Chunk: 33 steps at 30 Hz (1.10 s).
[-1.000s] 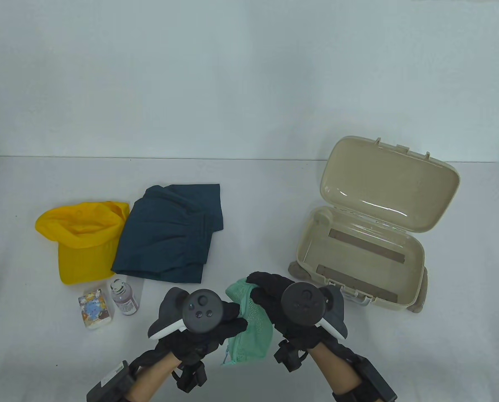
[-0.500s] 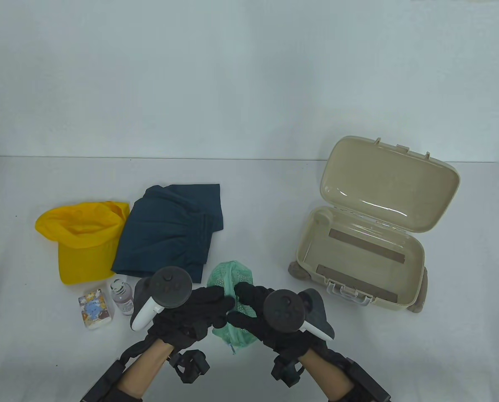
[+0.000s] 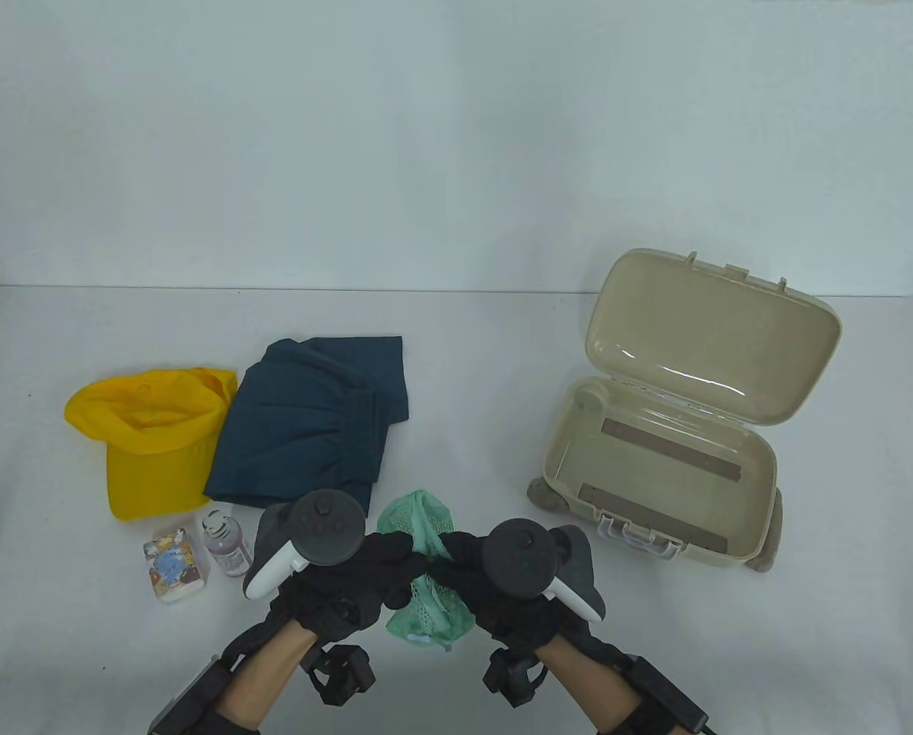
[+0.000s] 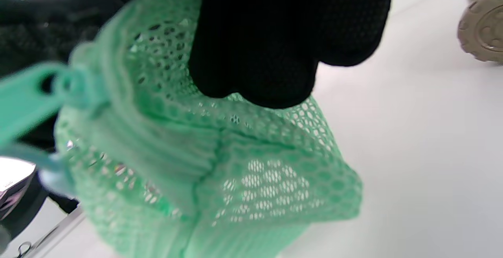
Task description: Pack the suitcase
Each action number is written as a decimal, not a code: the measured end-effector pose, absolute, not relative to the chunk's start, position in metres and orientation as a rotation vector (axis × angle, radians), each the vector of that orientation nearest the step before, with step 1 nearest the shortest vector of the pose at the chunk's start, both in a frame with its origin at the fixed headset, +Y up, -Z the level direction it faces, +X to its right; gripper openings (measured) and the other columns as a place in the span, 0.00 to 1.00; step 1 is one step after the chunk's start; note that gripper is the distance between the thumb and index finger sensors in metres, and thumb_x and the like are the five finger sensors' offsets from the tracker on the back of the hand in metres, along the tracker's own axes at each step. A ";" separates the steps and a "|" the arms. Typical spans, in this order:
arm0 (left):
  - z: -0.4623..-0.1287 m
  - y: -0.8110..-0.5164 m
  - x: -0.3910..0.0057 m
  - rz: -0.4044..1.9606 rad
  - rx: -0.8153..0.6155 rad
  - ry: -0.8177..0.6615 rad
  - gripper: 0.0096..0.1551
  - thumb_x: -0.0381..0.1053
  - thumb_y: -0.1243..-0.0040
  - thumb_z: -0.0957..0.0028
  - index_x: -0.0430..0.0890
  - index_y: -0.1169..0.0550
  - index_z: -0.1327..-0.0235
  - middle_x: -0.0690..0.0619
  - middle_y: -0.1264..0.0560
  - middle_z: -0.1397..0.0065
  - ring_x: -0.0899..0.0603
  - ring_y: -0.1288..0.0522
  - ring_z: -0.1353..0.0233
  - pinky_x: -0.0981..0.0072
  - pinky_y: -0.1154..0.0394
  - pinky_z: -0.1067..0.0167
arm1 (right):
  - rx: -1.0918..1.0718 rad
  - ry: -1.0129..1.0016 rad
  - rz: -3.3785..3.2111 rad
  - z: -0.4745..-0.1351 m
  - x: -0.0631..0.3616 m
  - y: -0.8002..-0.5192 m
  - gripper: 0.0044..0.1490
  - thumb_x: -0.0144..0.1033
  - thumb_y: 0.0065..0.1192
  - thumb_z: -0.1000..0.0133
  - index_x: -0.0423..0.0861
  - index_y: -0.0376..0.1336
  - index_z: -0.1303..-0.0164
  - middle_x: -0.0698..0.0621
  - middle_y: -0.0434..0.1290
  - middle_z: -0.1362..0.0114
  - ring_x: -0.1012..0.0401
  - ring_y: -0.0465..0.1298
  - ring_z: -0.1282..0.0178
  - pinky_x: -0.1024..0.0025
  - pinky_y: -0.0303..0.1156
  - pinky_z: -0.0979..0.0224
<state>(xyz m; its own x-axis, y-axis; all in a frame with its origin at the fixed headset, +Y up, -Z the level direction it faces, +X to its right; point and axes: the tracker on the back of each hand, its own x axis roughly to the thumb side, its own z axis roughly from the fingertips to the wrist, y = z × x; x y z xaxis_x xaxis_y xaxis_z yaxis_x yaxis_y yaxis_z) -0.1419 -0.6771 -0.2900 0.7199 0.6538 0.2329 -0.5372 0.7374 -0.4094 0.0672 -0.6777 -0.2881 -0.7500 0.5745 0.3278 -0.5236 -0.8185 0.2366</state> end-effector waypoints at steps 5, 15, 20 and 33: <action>-0.291 -0.677 -0.147 0.550 -0.292 -0.329 0.23 0.53 0.44 0.44 0.43 0.19 0.44 0.51 0.14 0.48 0.49 0.13 0.55 0.60 0.18 0.52 | 0.416 0.202 2.477 -0.297 0.080 -0.681 0.31 0.52 0.53 0.42 0.43 0.70 0.39 0.57 0.85 0.51 0.63 0.86 0.56 0.65 0.82 0.48; -0.307 -0.684 -0.171 0.332 -0.328 -0.207 0.23 0.53 0.42 0.43 0.41 0.18 0.44 0.49 0.14 0.49 0.47 0.13 0.56 0.58 0.19 0.52 | 0.263 0.277 2.599 -0.314 0.101 -0.688 0.30 0.52 0.52 0.40 0.44 0.71 0.40 0.55 0.85 0.52 0.60 0.86 0.56 0.63 0.81 0.48; -0.309 -0.685 -0.172 0.216 -0.332 -0.186 0.23 0.53 0.41 0.44 0.42 0.17 0.45 0.49 0.14 0.49 0.47 0.13 0.55 0.57 0.19 0.52 | 0.266 0.264 2.758 -0.317 0.102 -0.691 0.29 0.53 0.53 0.41 0.45 0.72 0.42 0.56 0.85 0.53 0.61 0.86 0.56 0.63 0.81 0.48; -0.305 -0.652 -0.171 0.354 -0.253 -0.211 0.34 0.63 0.45 0.46 0.45 0.22 0.34 0.48 0.16 0.40 0.46 0.14 0.50 0.57 0.20 0.49 | 0.384 0.099 2.699 -0.296 0.088 -0.674 0.29 0.55 0.50 0.40 0.45 0.74 0.50 0.61 0.84 0.63 0.66 0.85 0.64 0.68 0.81 0.54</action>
